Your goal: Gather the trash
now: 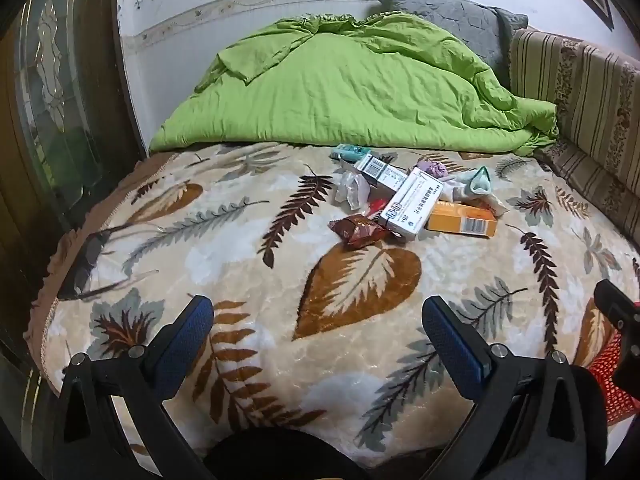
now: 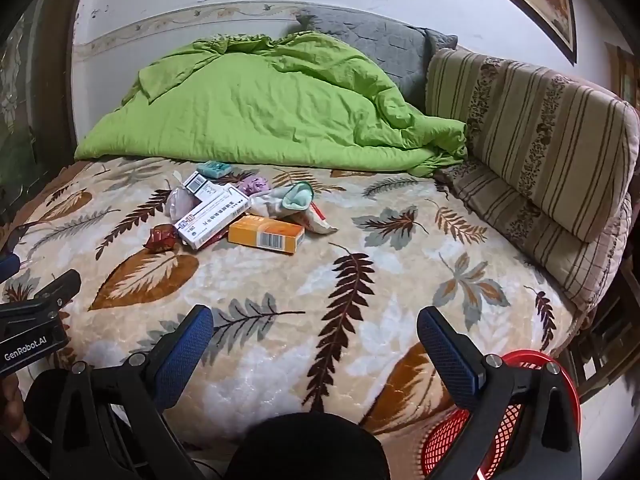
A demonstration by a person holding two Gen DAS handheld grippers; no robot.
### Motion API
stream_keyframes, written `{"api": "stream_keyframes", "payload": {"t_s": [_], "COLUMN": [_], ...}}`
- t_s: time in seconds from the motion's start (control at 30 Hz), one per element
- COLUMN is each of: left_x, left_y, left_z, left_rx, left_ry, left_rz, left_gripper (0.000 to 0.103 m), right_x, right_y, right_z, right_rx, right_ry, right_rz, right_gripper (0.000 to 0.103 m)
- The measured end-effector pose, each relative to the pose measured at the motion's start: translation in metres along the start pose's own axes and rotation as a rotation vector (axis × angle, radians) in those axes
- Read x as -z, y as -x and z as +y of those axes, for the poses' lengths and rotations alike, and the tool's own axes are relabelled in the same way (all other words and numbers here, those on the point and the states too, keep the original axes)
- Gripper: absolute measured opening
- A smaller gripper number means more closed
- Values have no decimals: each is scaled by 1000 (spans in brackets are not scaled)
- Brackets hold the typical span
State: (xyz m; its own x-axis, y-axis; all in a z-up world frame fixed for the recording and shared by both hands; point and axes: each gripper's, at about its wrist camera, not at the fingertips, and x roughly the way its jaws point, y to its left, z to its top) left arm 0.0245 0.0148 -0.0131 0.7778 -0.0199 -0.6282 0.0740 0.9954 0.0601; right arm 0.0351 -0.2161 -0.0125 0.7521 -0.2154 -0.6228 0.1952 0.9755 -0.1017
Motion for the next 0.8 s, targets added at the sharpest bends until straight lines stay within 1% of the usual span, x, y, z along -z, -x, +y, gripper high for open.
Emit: {"api": "stream_keyframes", "payload": {"t_s": [0.1, 0.2, 0.27, 0.33, 0.4, 0.47, 0.53, 0.57, 0.63, 0.67, 0.7, 0.77, 0.8], "left_x": [2, 15, 21, 25, 26, 29, 32, 34, 35, 35, 36, 31, 28], "left_y": [8, 18, 25, 35, 45, 54, 56, 54, 52, 52, 53, 60, 64], "left_z": [4, 5, 5, 5, 8, 14, 18, 19, 23, 23, 21, 19, 19], "left_rx": [56, 116, 128, 130, 134, 158, 158, 173, 229, 275, 279, 217, 171], "left_ry": [28, 66, 70, 74, 95, 123, 140, 149, 161, 163, 159, 131, 121], "left_rz": [42, 85, 72, 41, 15, -4, 10, 25, 42, 43, 35, -22, -60], "left_gripper": [103, 103, 103, 103, 103, 103, 103, 103, 103, 103, 103, 103, 103], "right_x": [4, 7, 8, 8, 11, 12, 12, 13, 14, 15, 16, 18, 20], "right_y": [11, 22, 26, 31, 33, 35, 38, 39, 42, 43, 44, 47, 48], "right_z": [3, 2, 1, -1, -2, -1, 0, 0, -1, -1, -1, -2, -2], "right_rx": [8, 9, 10, 6, -2, -10, -13, -15, -22, -25, -27, -31, -31], "right_ry": [4, -6, -8, -14, -16, -15, -10, -9, -16, -19, -20, -21, -21], "right_rz": [2, -1, -9, -14, -13, -16, -27, -32, -34, -35, -39, -44, -45], "right_gripper": [103, 103, 103, 103, 103, 103, 103, 103, 103, 103, 103, 103, 103]}}
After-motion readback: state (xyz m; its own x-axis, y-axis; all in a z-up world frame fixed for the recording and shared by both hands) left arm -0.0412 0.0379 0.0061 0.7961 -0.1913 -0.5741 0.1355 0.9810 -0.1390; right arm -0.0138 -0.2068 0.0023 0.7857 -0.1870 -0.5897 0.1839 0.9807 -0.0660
